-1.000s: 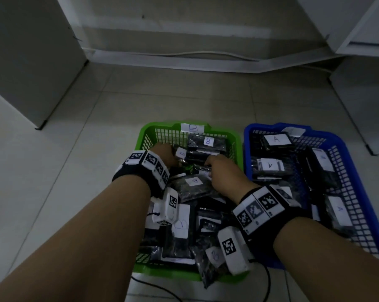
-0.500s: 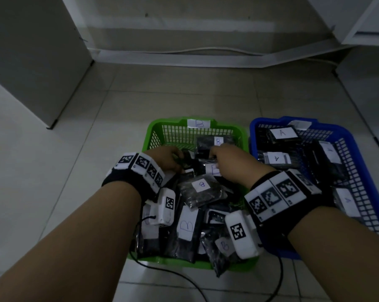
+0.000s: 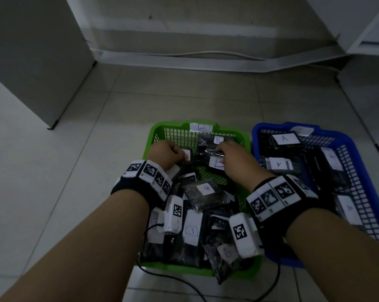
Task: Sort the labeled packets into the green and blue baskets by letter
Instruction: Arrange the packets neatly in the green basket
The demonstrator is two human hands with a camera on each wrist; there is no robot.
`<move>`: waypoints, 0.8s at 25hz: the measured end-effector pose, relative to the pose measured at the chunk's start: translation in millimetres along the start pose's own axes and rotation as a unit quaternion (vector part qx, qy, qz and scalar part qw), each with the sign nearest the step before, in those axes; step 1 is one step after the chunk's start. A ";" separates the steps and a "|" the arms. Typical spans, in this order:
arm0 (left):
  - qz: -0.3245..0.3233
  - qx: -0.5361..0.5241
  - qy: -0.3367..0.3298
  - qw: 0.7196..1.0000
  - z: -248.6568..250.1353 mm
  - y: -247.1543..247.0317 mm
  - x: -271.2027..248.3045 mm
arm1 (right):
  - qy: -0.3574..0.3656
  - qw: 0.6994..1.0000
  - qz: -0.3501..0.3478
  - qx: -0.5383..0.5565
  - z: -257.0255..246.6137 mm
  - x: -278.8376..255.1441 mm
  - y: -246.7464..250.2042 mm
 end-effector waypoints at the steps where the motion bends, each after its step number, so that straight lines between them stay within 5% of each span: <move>1: 0.027 -0.008 -0.005 1.000 0.1 7.0 -2.1 | -0.006 1.000 0.001 0.000 1.1 -1.4 1.4; 5: 0.086 -0.178 -0.025 0.980 7.8 27.3 -3.1 | -0.025 0.999 0.043 0.010 3.5 -11.5 14.1; 8: 0.038 -0.309 -0.063 0.948 40.4 21.6 -4.0 | -0.057 0.997 0.060 0.005 6.5 -21.2 22.4; 12: -0.048 -0.242 -0.094 0.965 82.2 -14.9 12.8 | -0.054 0.998 -0.040 -0.012 3.3 -26.6 9.6; 20: -0.077 -0.163 -0.111 0.977 86.7 -28.4 19.6 | -0.058 0.997 -0.027 -0.032 7.9 -24.5 11.0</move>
Point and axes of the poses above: each hand's wrist, its own x-axis towards the middle knuckle, its own y-axis out of the back of the hand, z = x × y, the point moved 7 cm from there along x, towards the middle knuckle, and after that the axes turned 1 degree about x, right-handed, at the moved point
